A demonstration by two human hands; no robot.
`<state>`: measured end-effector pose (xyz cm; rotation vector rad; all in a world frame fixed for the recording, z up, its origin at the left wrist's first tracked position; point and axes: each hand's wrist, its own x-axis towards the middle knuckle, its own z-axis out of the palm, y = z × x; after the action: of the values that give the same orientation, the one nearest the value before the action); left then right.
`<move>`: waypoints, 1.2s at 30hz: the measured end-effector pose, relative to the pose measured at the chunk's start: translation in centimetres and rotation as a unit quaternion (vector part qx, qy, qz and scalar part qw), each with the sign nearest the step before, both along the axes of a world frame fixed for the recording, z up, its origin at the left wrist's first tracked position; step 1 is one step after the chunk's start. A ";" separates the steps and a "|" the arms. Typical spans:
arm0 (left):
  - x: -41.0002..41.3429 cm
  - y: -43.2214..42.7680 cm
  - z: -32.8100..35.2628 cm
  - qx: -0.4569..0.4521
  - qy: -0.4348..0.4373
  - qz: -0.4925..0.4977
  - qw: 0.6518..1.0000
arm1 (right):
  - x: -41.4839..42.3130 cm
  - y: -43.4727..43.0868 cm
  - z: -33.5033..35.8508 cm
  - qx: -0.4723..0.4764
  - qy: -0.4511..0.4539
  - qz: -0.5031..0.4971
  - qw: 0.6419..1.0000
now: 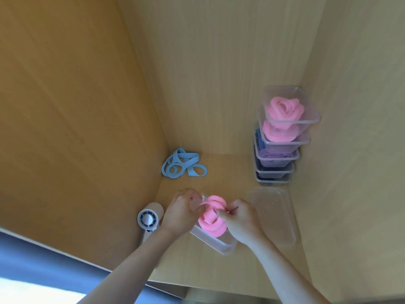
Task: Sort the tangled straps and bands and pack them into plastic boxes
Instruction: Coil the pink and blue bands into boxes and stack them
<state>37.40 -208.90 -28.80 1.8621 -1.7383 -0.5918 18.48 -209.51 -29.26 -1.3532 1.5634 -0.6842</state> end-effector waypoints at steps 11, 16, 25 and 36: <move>0.8 2.5 -2.0 0.016 0.007 -0.032 0.999 | -2.3 0.2 0.7 -0.044 0.117 0.028 0.992; 1.1 4.7 -2.8 0.036 0.019 -0.050 0.998 | -5.6 0.1 -0.9 -0.029 0.147 -0.024 0.988; -0.7 9.1 -4.4 0.024 -0.016 0.018 0.999 | -6.9 2.7 -2.9 -0.040 0.302 0.026 0.952; -0.5 11.1 -3.2 0.022 0.068 0.060 0.996 | -6.5 4.1 -3.9 -0.050 0.371 0.041 0.926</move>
<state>36.94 -197.77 -32.02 1.8954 -1.5261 -0.6960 11.98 -205.43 -33.12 -1.8746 2.0510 -0.1885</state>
